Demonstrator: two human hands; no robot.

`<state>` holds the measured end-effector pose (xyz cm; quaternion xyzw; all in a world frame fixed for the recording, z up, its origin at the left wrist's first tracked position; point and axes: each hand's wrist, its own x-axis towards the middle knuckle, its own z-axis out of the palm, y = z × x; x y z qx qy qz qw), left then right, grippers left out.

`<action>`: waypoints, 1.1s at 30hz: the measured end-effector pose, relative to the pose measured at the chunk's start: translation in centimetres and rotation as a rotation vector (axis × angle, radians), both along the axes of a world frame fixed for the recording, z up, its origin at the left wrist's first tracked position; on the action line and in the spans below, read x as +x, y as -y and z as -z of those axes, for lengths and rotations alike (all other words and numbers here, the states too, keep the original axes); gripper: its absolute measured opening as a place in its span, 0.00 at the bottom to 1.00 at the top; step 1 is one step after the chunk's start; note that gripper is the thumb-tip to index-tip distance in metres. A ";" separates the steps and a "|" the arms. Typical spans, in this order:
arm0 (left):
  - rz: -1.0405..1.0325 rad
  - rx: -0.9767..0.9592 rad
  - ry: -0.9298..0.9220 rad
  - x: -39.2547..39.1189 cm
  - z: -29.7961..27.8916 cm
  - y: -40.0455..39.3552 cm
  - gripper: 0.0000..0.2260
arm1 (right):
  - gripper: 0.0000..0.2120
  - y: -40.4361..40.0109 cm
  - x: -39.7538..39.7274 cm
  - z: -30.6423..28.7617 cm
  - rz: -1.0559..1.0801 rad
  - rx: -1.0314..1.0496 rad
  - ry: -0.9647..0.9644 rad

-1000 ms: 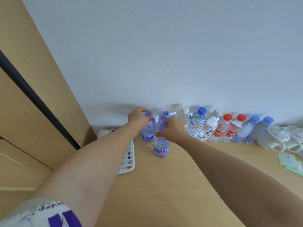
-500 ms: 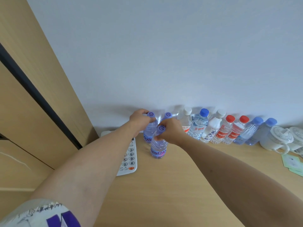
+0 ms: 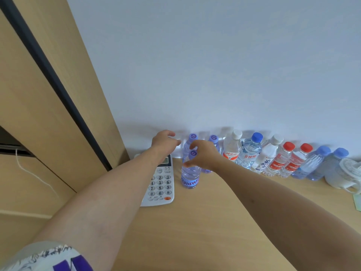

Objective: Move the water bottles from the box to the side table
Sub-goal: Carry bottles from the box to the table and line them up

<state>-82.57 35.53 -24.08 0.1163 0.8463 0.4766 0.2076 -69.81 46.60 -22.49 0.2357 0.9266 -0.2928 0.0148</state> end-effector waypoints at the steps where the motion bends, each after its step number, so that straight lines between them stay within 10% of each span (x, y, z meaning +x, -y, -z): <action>1: -0.001 -0.003 -0.007 0.0 -0.1 0.2 0.20 | 0.20 0.0 0.0 0.0 0.009 0.039 0.027; 12: 0.055 -0.068 -0.100 -0.1 -1.9 1.3 0.20 | 0.15 0.2 0.1 0.4 0.049 0.054 0.023; 19: 0.179 -0.150 -0.283 1.2 -4.4 0.9 0.21 | 0.29 -0.5 2.5 -1.9 0.156 0.039 -0.098; 33: 0.723 -0.192 -0.652 17.9 -7.8 -7.4 0.21 | 0.37 -4.3 21.7 -4.0 0.534 0.113 -0.133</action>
